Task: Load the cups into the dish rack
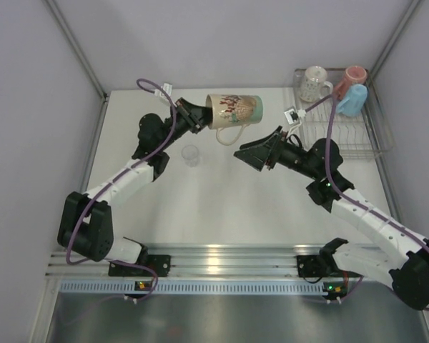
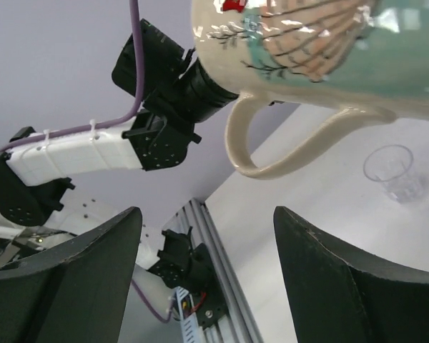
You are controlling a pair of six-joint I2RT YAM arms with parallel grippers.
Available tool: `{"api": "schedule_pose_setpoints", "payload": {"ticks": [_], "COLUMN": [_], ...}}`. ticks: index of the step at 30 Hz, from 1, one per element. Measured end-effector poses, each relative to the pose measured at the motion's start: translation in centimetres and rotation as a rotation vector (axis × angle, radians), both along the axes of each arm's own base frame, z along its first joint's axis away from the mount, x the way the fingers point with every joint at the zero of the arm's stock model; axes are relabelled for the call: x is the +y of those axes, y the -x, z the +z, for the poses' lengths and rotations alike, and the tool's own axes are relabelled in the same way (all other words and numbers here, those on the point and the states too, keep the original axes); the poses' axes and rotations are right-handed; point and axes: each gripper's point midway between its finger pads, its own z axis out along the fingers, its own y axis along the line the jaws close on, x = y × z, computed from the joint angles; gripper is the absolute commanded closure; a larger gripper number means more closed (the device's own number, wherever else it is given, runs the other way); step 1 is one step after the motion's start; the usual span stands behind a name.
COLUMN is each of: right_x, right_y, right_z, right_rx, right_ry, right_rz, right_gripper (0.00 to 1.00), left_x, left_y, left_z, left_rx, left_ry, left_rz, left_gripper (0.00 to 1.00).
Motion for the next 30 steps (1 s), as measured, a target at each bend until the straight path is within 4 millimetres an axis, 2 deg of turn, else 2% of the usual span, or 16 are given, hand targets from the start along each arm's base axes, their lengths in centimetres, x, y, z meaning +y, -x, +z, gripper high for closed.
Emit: {"api": "schedule_pose_setpoints", "payload": {"ticks": [4, 8, 18, 26, 29, 30], "right_x": [0.8, 1.5, 3.8, 5.0, 6.0, 6.3], "right_y": [0.1, -0.2, -0.6, -1.4, -1.6, -1.5], "right_z": [0.9, 1.4, 1.5, 2.8, 3.0, 3.1], "right_rx": [0.004, 0.017, 0.058, 0.092, 0.113, 0.118], "right_ry": [-0.06, -0.113, -0.165, -0.271, -0.299, -0.309], "right_rz": [0.051, 0.075, 0.12, 0.116, 0.123, 0.131], "right_gripper": [0.26, 0.27, 0.3, 0.37, 0.45, 0.52], "left_x": [-0.1, -0.1, -1.2, -0.5, 0.1, 0.3], "left_y": [2.0, 3.5, 5.4, 5.3, 4.8, 4.6], "left_z": [3.4, 4.7, 4.9, 4.5, 4.3, 4.3], "left_rx": [-0.089, -0.135, -0.173, -0.217, -0.223, -0.224], "left_ry": [0.133, 0.204, 0.221, 0.226, 0.241, 0.245], "left_rz": [-0.059, -0.098, -0.154, -0.103, -0.06, -0.042], "left_gripper": [1.0, 1.0, 1.0, 1.0, 1.0, 1.0]}}
